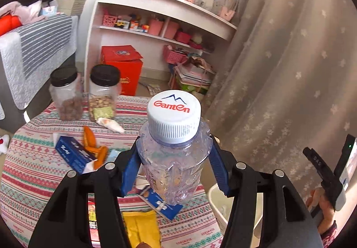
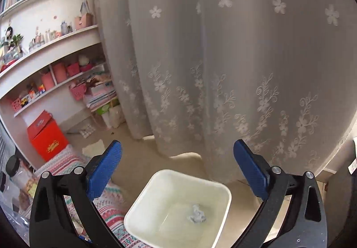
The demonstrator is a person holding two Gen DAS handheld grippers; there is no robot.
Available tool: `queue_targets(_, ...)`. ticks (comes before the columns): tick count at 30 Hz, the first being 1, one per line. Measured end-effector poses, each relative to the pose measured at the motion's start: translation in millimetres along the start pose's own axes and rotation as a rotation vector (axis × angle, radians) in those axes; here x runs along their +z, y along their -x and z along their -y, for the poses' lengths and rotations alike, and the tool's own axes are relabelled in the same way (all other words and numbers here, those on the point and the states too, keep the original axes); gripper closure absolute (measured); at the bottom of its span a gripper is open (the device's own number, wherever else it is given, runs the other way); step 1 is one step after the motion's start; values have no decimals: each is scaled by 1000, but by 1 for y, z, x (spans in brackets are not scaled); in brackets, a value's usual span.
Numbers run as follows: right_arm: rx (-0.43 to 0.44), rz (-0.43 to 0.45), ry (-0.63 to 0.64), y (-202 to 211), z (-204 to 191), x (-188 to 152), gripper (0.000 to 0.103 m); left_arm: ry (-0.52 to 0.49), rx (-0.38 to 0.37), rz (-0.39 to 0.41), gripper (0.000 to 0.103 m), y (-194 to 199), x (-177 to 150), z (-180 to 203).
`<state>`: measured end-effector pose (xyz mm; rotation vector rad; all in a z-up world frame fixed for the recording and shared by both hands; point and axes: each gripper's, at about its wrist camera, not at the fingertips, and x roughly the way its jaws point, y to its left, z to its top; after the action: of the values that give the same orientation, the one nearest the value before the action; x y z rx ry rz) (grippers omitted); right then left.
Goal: Collect trash
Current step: 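Drop the tissue from the right gripper and the bottle from the left gripper into the white bin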
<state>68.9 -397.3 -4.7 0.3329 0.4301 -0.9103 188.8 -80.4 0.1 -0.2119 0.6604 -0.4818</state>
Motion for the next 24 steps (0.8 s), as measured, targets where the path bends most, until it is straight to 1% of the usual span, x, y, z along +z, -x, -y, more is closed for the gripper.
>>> queue_targets(2,-18,12,-16,-5,12,6,7,-23,-40,-28,46,-15,-5,27)
queue_targets(5,-41,14,-54,-12,31,15,7,-23,-112,-82,46,-41,-12,63)
queue_targets(7,-56,14,-81,-17,47,20,7,-40,-141,-107,46,-57,-15,88)
queue_targets(10,-77,10,-130,-24,67,26,7,-88,-169,-127,46,-73,-22,126)
queue_targets(14,-94,-4,-170,-32,89,29,7,-128,-202,-148,46,-89,-32,164)
queue_targets(18,-106,-9,-194,-35,102,31,7,-146,-209,-169,46,-108,-40,192)
queue_targets(21,-113,-10,-207,-37,109,33,7,-152,-210,-189,45,-120,-46,205)
queue_targets(22,-114,-11,-210,-38,110,33,7,-152,-215,-201,44,-125,-47,209)
queue_targets(24,-117,-14,-209,-39,112,33,7,-143,-211,-216,27,-129,-47,214)
